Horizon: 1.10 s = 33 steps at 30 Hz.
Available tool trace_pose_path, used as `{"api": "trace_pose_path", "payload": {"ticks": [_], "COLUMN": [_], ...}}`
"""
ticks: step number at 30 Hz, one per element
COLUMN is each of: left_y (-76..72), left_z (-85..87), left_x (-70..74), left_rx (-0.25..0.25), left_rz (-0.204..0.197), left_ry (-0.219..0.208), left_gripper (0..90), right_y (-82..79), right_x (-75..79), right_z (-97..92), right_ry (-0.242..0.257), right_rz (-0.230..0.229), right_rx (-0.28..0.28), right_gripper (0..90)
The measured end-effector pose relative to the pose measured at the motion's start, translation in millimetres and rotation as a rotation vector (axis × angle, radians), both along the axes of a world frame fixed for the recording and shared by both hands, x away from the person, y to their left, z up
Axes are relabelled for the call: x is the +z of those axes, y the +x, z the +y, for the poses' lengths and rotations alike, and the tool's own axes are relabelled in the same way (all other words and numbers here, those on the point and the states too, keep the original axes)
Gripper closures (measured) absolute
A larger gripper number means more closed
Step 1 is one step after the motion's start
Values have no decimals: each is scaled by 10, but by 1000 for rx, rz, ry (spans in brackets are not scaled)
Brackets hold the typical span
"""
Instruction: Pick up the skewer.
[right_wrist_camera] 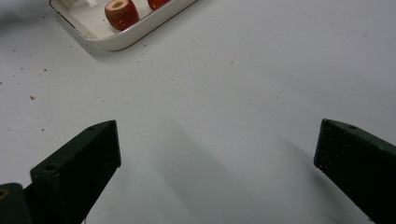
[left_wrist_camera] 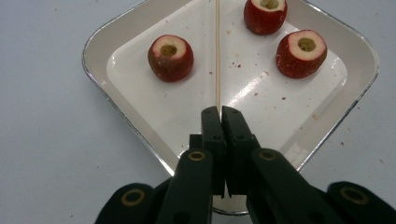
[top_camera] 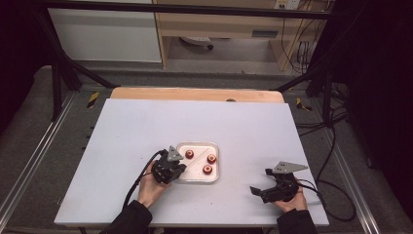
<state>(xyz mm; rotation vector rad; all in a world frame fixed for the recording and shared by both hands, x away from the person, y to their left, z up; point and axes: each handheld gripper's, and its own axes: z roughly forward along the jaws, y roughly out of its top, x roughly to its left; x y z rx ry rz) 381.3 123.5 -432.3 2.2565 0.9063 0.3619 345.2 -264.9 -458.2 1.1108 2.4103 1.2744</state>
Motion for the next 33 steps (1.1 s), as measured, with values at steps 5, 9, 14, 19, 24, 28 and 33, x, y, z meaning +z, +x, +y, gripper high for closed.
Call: {"api": "trace_pose_path", "payload": {"ticks": [5,9,14,19,24,28,33], "left_y": [-30,-67,-115,-149,-192,-213,-215], "left_z": [11,-9,-47,-85,-139,-174,-247], "left_x": [43,84,140,181,234,279,311], "left_rx": [-9,-30,-49,-63,-84,-103,-124], "left_rz": [-6,-8,-13,-17,-20,-22,-20], "left_ry": [-8,-17,-27,-28,-29,-29,-29], "left_gripper": [889,889,889,889,889,889,889], "right_y": [-2,-6,-6,-5,-4,-3,-2], "right_x": [16,33,59,108,161,201,259], "right_z": [14,41,104,187,281,359,467], "right_ry": [-1,-15,-39,-73,-135,-176,-226], "right_rz": [-10,-18,-36,-60,-93,-119,-155], "right_rx": [6,9,24,37,55,74,108], "right_gripper": [11,12,14,16,17,19,29]}}
